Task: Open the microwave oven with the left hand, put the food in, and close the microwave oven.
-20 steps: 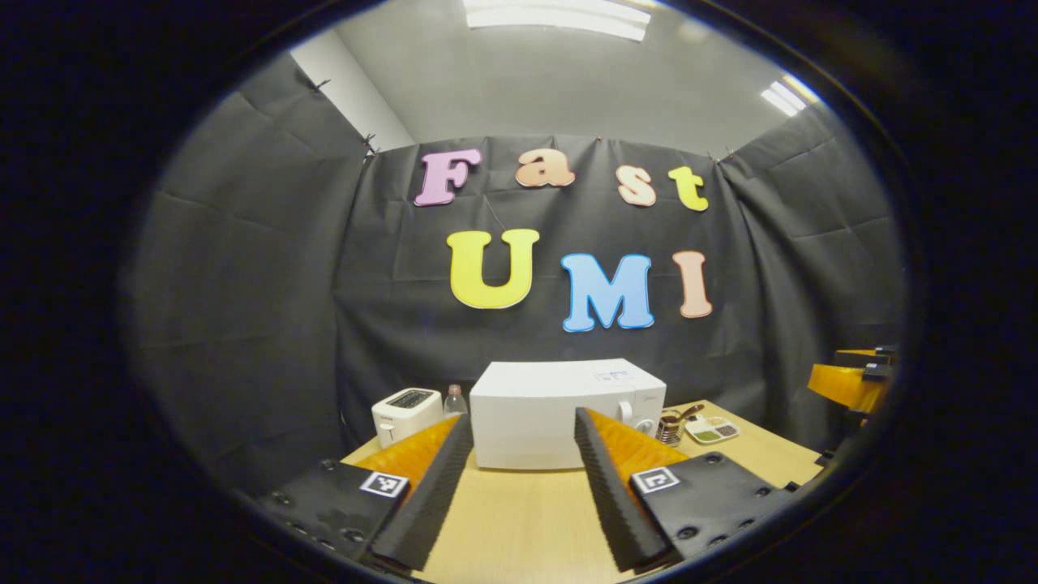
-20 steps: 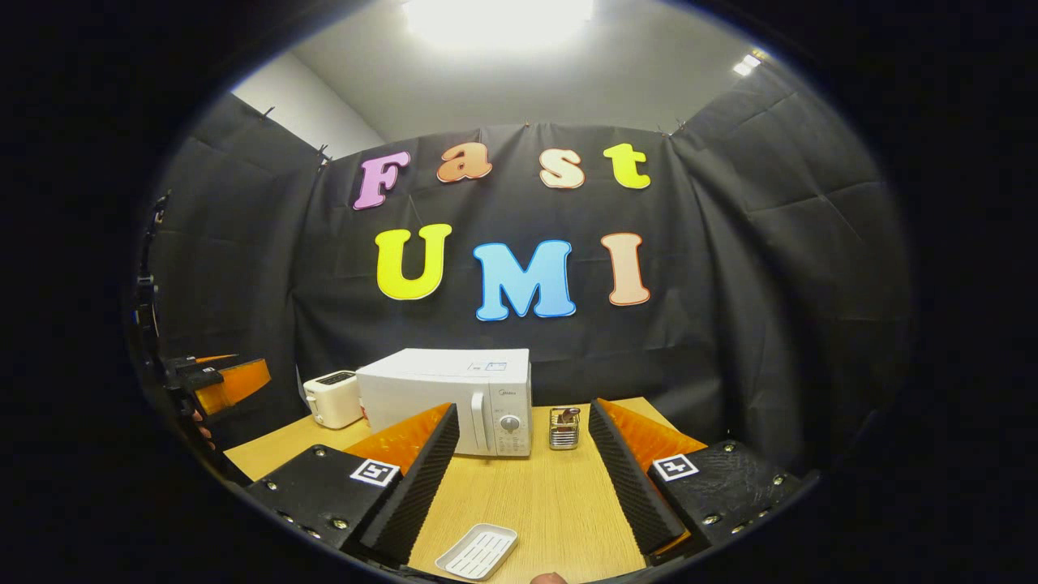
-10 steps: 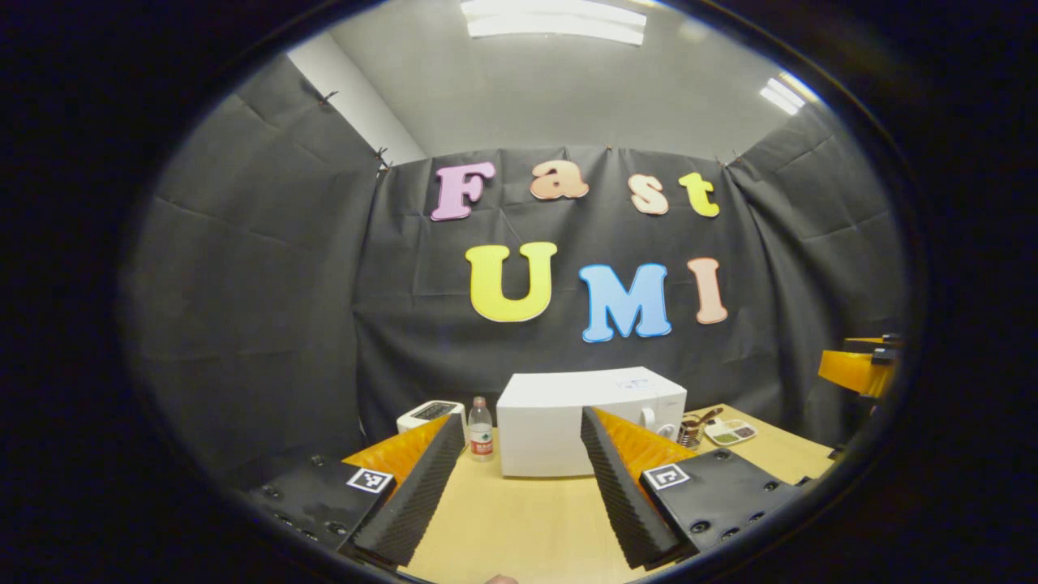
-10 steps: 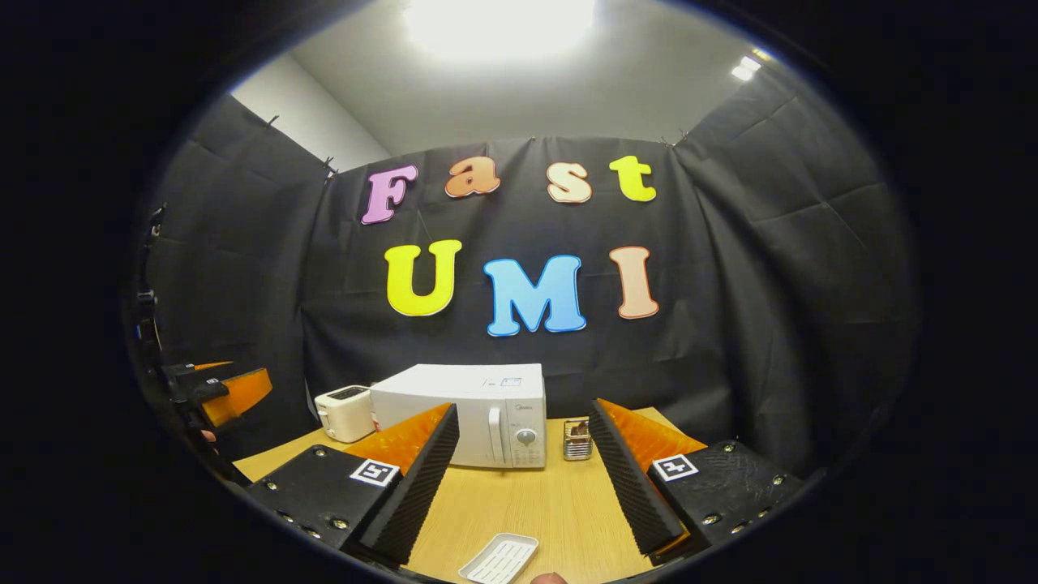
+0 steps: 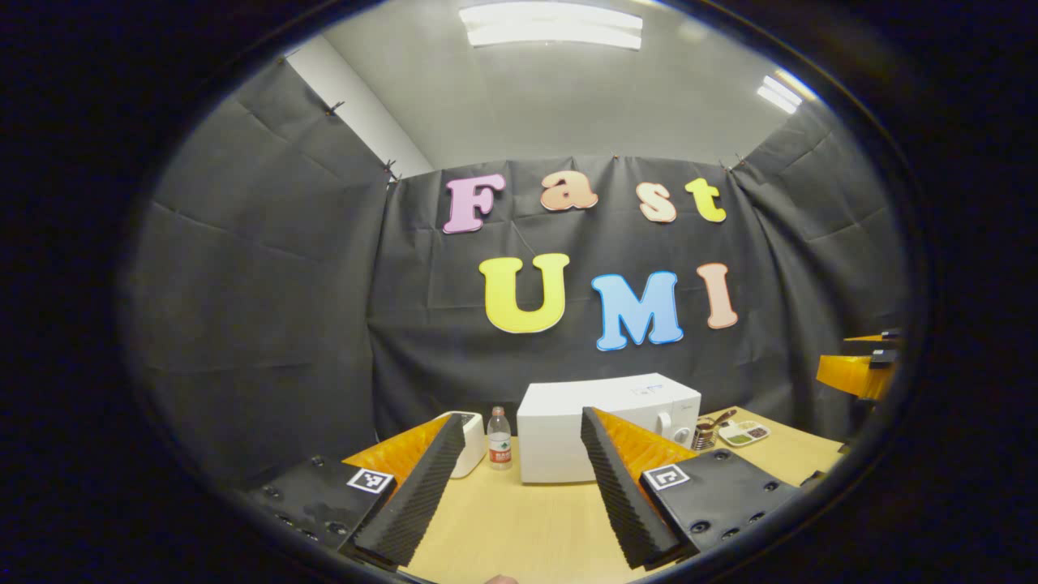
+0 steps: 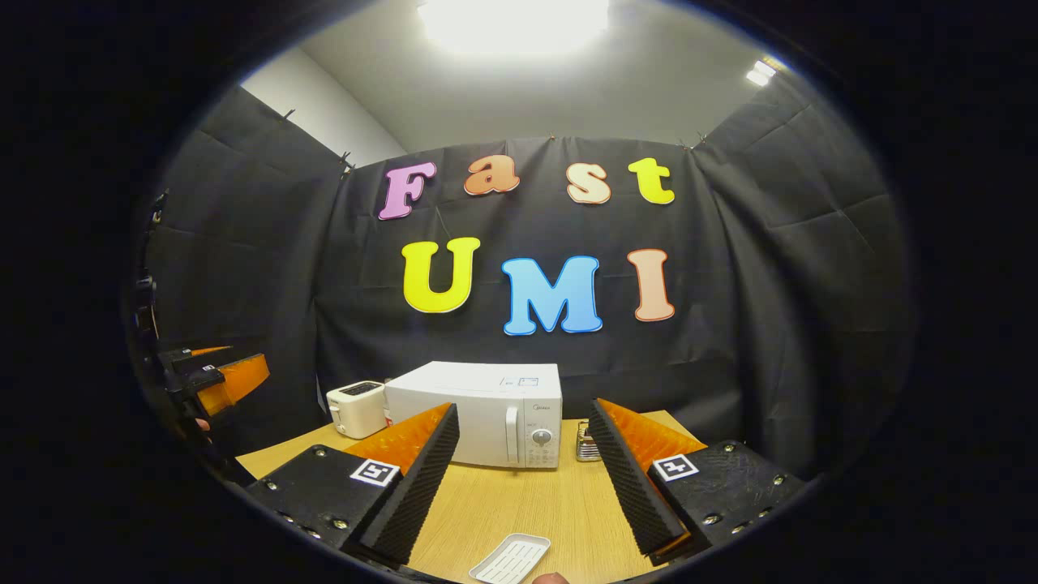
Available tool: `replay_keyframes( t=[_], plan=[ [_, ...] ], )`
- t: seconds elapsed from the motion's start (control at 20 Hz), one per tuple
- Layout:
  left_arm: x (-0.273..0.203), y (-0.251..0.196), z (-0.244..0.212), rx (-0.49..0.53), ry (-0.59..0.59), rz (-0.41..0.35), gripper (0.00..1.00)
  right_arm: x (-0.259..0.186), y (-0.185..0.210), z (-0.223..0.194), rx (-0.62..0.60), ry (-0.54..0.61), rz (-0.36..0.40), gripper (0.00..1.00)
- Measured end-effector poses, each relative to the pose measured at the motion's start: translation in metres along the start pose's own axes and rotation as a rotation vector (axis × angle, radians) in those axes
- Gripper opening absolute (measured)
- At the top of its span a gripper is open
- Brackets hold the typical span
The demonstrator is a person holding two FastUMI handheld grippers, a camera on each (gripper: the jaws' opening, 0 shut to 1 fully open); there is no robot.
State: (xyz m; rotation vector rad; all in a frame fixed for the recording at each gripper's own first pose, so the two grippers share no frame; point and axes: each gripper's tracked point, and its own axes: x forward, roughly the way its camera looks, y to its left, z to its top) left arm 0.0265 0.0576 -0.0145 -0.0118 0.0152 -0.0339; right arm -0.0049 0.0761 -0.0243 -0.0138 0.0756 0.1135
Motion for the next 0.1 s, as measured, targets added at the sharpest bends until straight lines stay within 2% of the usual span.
replay_keyframes(
  t=[0.1],
  plan=[
    [-0.0002, 0.0003, -0.0015, -0.005, 0.005, -0.010, 0.96, -0.0031, 0.0030, 0.0041, 0.004, -0.016, -0.004, 0.98]
  ],
)
